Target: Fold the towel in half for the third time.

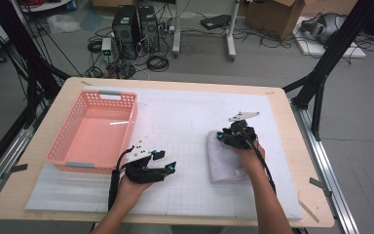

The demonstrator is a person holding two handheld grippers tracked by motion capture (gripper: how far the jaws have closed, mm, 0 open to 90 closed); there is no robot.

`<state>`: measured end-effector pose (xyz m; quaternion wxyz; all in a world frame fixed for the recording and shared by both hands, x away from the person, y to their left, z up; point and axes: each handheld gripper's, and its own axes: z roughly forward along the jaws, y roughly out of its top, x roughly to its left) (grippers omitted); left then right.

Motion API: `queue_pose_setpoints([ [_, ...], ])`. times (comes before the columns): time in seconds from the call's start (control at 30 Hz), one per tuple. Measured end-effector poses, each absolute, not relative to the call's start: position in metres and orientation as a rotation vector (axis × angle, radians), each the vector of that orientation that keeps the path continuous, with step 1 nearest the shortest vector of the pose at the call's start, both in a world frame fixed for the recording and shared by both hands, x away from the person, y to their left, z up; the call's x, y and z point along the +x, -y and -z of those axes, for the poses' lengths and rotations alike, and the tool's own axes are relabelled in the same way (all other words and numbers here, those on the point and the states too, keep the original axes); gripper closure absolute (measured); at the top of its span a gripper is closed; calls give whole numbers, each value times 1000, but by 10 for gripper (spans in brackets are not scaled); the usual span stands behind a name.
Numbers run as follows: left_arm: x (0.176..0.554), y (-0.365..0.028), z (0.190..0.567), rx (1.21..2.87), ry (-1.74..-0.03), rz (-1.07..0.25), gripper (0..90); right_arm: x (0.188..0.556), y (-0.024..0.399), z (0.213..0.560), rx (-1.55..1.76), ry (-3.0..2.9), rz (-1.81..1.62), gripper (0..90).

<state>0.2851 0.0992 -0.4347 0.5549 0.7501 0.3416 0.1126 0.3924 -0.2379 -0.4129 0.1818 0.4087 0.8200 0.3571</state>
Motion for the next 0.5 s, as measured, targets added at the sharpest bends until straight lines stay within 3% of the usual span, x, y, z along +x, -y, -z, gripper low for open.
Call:
queue_pose_setpoints([
  [0.1,285,-99,435,1768,-808,-265,370,389,248,405,1176,-2243,-995,582],
  [0.2,285,-99,434,1767,-809,-265,370,382,262,393,1171,-2182,-1001,624],
  [0.3,285,-100,434,1764,-808,-268,370,375,276,389,1159,-2150,-954,789],
  [0.4,284,-100,434,1761,-810,-266,370,376,288,399,1225,-2154,-954,714],
  [0.5,285,-100,434,1763,-812,-267,370,378,294,413,1287,-2158,-918,723],
])
